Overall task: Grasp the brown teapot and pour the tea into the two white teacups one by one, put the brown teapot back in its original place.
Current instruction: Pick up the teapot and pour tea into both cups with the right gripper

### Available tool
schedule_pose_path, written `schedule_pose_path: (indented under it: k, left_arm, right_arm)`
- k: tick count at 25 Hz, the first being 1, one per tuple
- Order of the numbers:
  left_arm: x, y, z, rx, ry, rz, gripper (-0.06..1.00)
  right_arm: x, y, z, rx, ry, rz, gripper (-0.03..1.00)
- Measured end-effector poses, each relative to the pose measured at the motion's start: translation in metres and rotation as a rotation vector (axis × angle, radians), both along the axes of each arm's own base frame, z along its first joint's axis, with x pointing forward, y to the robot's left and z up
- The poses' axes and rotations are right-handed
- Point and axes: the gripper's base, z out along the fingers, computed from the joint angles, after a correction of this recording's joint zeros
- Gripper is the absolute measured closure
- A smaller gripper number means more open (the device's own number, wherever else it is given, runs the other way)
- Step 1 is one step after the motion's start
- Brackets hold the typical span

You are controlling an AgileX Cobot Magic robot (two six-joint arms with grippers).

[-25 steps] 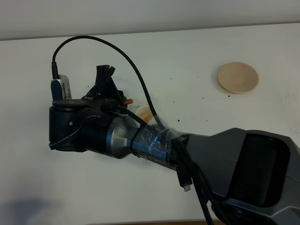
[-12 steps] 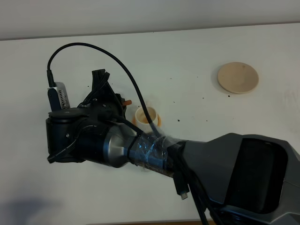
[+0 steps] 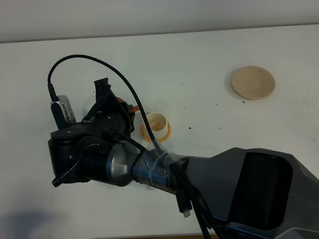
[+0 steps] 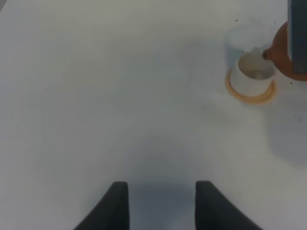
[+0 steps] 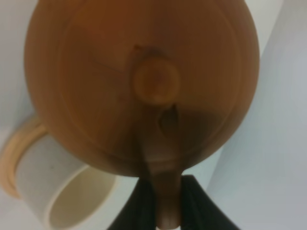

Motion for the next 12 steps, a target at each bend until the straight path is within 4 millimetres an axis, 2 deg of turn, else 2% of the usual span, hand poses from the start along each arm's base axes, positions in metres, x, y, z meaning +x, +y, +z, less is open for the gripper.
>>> schedule_pose_path:
  k: [12]
  left_arm:
    - [0.0000,0.0000,0.0000,-0.001,0.000,0.001,0.58]
  right_arm:
    - [0.0026,0.0016,0.0021,-0.014,-0.049,0.029,0.83]
